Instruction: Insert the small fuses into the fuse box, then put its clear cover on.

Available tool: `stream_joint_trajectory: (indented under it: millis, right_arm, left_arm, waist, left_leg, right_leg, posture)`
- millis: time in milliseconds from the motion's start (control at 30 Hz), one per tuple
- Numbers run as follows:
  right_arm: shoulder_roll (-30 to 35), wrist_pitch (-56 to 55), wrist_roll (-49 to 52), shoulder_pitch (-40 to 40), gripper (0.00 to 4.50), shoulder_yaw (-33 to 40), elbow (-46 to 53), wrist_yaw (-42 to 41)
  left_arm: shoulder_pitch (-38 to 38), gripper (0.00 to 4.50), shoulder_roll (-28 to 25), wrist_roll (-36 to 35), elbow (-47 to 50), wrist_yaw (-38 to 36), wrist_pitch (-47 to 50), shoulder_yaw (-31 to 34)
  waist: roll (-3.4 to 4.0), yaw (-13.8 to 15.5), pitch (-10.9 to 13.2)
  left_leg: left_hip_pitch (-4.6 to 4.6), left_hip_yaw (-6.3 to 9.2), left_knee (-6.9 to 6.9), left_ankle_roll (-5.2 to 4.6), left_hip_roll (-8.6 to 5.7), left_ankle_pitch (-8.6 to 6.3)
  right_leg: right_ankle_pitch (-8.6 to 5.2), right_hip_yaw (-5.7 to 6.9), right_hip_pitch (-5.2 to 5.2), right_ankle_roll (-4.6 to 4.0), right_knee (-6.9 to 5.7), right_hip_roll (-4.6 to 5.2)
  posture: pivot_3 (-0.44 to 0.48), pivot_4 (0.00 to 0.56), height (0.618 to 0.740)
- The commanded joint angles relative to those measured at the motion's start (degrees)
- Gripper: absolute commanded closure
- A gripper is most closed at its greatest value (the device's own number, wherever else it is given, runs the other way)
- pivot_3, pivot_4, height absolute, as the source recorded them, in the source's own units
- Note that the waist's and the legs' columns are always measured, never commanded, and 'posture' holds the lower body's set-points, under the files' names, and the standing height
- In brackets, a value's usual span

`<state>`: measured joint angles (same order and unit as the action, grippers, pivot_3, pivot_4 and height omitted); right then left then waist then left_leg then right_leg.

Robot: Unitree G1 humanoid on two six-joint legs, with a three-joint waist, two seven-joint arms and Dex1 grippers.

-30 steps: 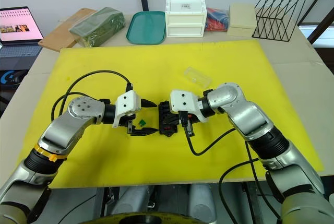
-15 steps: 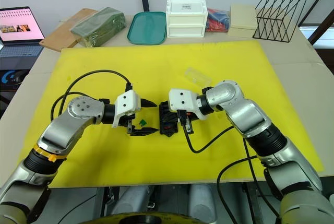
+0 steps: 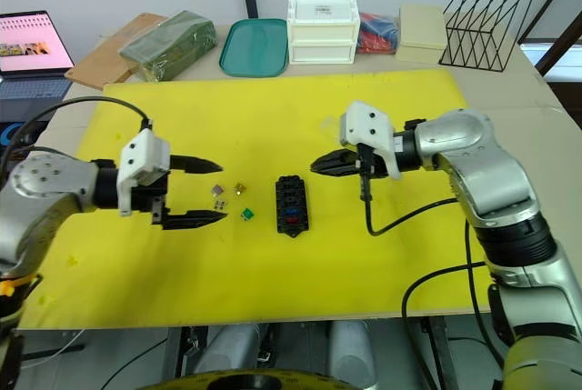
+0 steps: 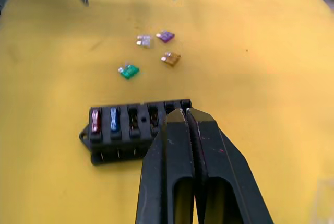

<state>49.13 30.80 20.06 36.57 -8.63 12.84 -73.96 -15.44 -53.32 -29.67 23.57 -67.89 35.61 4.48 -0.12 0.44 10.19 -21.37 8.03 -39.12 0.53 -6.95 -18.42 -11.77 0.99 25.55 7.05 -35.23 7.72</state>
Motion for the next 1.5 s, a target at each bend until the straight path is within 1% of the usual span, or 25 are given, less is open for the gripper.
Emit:
stream_joint_trajectory:
  millis: [33,67,133,200,233,267,333,400,500,633,800,967,1067,1100,1167,1233,1333,1367,1400,1500]
  right_arm:
    - [5.2,0.7,2.0,-0.4,3.76,3.9,-0.4,-3.7]
    - [6.5,0.6,2.2,-0.6,3.56,4.6,-0.8,-4.2]
    - [9.1,-0.6,2.0,-1.4,2.83,5.9,-1.7,-5.2]
    - [11.1,-1.8,1.8,-2.1,2.20,6.9,-2.7,-6.2]
    - [11.9,-2.2,1.7,-2.5,1.74,7.2,-3.1,-6.5]
    - [13.0,-3.2,1.1,-3.0,1.47,7.6,-3.8,-6.9]
    - [14.8,-5.1,0.0,-4.1,0.68,8.4,-5.6,-7.6]
    - [16.6,-7.0,-1.1,-5.6,0.05,9.0,-7.6,-7.9]
    - [17.8,-8.9,-2.2,-7.9,0.02,9.9,-9.8,-7.1]
    - [18.1,-10.4,-2.9,-8.9,0.02,10.7,-11.5,-5.8]
    - [15.0,-8.7,-1.5,-7.8,0.02,10.2,-7.8,-2.3]
    - [10.1,-4.1,1.7,-3.6,0.02,8.2,-1.8,-0.6]
    - [1.3,3.5,5.3,2.6,0.02,4.2,3.7,5.0]
    - [-0.7,5.7,5.8,3.9,0.02,3.2,5.0,6.4]
    - [-3.6,8.3,5.1,5.7,0.02,0.3,7.0,8.1]
    - [-5.8,9.4,3.8,7.4,0.02,-2.2,7.4,9.8]
    - [-7.5,9.4,3.2,8.5,0.00,-3.9,7.7,10.9]
    - [-7.8,9.5,3.2,8.7,0.00,-4.2,7.9,10.9]
    - [-7.9,9.6,3.3,9.0,0.00,-4.5,8.1,10.8]
    - [-8.0,9.9,3.4,9.4,0.00,-4.7,8.2,10.9]
  left_arm:
    - [4.4,0.00,-4.9,-1.2,-0.7,-2.8,-0.3,7.0]
    - [5.8,0.00,-6.1,-1.1,-1.4,-3.2,-0.6,8.4]
    - [8.6,0.00,-8.3,0.2,-4.4,-4.4,-2.5,11.1]
    - [10.7,0.00,-9.9,1.6,-7.2,-5.6,-4.8,12.8]
    - [11.3,0.00,-10.5,1.9,-8.4,-6.0,-5.7,13.4]
    - [11.8,0.00,-11.1,2.3,-10.4,-6.5,-6.7,14.1]
    - [12.4,0.00,-12.1,3.4,-14.0,-7.4,-8.7,15.2]
    - [12.4,0.00,-12.9,4.8,-18.0,-7.6,-11.1,16.1]
    - [12.9,0.00,-12.9,5.3,-20.3,-7.8,-12.8,16.7]
    - [13.8,0.00,-12.2,4.4,-18.4,-7.4,-12.0,16.7]
    - [11.0,0.00,-10.6,3.4,-17.5,-7.1,-11.0,13.3]
    - [3.2,0.00,-7.7,1.4,-20.0,-7.3,-6.0,7.5]
    - [-4.9,0.00,-4.2,-1.2,-25.7,-10.0,2.6,1.4]
    - [-7.1,0.00,-3.3,-1.8,-27.4,-10.4,5.3,0.0]
    - [-11.7,0.00,-1.2,-3.2,-31.3,-11.0,13.0,-3.0]
    - [-15.2,0.00,0.6,-3.8,-34.5,-10.9,18.6,-5.4]
    - [-19.0,0.64,2.9,-3.9,-39.3,-10.9,23.7,-7.5]
    - [-20.0,1.00,3.5,-3.6,-41.1,-11.0,24.7,-8.3]
    - [-21.2,1.25,4.4,-3.8,-43.3,-10.9,26.3,-8.6]
    - [-23.9,1.25,6.4,-3.7,-48.1,-11.1,29.4,-9.3]
  waist:
    - [0.03,0.0,0.0]
    - [0.04,0.1,0.0]
    - [0.05,0.1,0.0]
    - [0.06,0.1,0.1]
    - [0.06,0.1,0.1]
    - [0.06,0.1,0.1]
    - [0.06,0.1,0.1]
    - [0.12,0.1,0.1]
    - [0.12,0.1,0.1]
    - [0.14,0.0,0.1]
    - [0.17,-0.2,0.1]
    - [0.18,-0.2,0.1]
    - [0.16,-0.3,0.1]
    - [0.16,-0.4,0.1]
    - [0.13,-0.4,0.1]
    - [0.09,-0.3,0.1]
    - [0.04,-0.3,0.1]
    - [0.04,-0.3,0.1]
    - [0.04,-0.3,0.1]
    - [0.04,-0.7,0.1]
  left_leg:
    - [0.00,-0.01,0.01,-0.01,0.00,0.00]
    - [0.01,-0.02,0.01,-0.01,0.00,-0.01]
    - [0.03,-0.03,0.01,-0.01,0.01,-0.01]
    - [0.03,-0.04,0.01,-0.02,0.03,-0.01]
    - [0.04,-0.07,0.03,-0.03,0.04,-0.02]
    - [0.04,-0.08,0.03,-0.03,0.04,-0.02]
    - [0.04,-0.09,0.03,-0.03,0.04,-0.02]
    - [0.03,-0.10,0.03,-0.04,0.05,-0.03]
    - [0.03,-0.13,0.04,-0.05,0.05,-0.03]
    - [0.03,-0.14,0.04,-0.04,0.08,-0.03]
    - [0.04,-0.18,0.05,-0.04,0.13,-0.04]
    - [0.03,-0.20,0.04,-0.02,0.15,-0.02]
    - [0.03,-0.20,0.03,-0.02,0.15,-0.03]
    - [0.03,-0.19,0.02,-0.01,0.15,-0.02]
    - [0.01,-0.16,-0.02,0.02,0.15,0.00]
    - [-0.03,-0.15,-0.02,0.01,0.12,0.00]
    - [-0.08,-0.12,-0.06,0.00,-0.01,0.00]
    - [-0.08,-0.11,-0.07,0.00,-0.01,0.00]
    - [-0.08,-0.11,-0.07,0.00,-0.01,0.00]
    - [-0.06,-0.10,-0.06,0.01,0.01,0.01]
  right_leg:
    - [0.00,0.00,0.00,0.00,0.02,0.00]
    - [0.00,0.00,-0.01,0.00,0.03,0.00]
    - [0.00,0.00,-0.02,-0.01,0.02,0.00]
    - [0.00,0.00,-0.02,-0.01,0.02,-0.01]
    - [0.00,0.00,-0.02,-0.01,0.02,-0.01]
    - [0.00,0.00,-0.02,-0.01,0.02,-0.01]
    - [0.00,0.00,-0.02,-0.01,0.02,-0.01]
    - [0.00,0.00,-0.01,-0.01,0.03,-0.01]
    - [0.00,0.00,-0.01,-0.01,0.03,-0.01]
    - [0.00,0.00,0.00,-0.01,0.02,-0.01]
    - [0.00,-0.01,0.01,-0.01,0.01,-0.03]
    - [0.03,-0.01,0.03,-0.04,-0.01,-0.05]
    - [0.03,-0.01,0.03,-0.04,0.00,-0.06]
    - [0.04,-0.01,0.03,-0.04,-0.01,-0.06]
    - [0.04,0.00,0.07,-0.05,-0.10,-0.08]
    - [0.04,0.00,0.08,-0.05,-0.10,-0.07]
    - [0.04,-0.03,0.11,-0.05,-0.10,-0.03]
    - [0.04,-0.03,0.11,-0.05,-0.09,-0.03]
    - [0.04,-0.03,0.11,-0.05,-0.08,-0.03]
    - [0.04,-0.03,0.14,-0.05,-0.13,-0.06]
  posture:
    - [0.000,0.150,0.740]
    - [0.000,0.150,0.740]
    - [0.000,0.150,0.740]
    - [0.000,0.150,0.740]
    - [0.000,0.150,0.740]
    - [0.000,0.150,0.740]
    - [0.000,0.150,0.740]
    - [0.000,0.150,0.740]
    - [0.000,0.150,0.740]
    - [0.000,0.150,0.740]
    - [0.000,0.150,0.740]
    - [0.000,0.150,0.740]
    - [0.000,0.150,0.740]
    - [0.000,0.150,0.740]
    - [0.000,0.150,0.740]
    - [0.000,0.150,0.740]
    - [0.000,0.150,0.740]
    - [0.000,0.150,0.740]
    - [0.000,0.150,0.740]
    - [0.000,0.150,0.740]
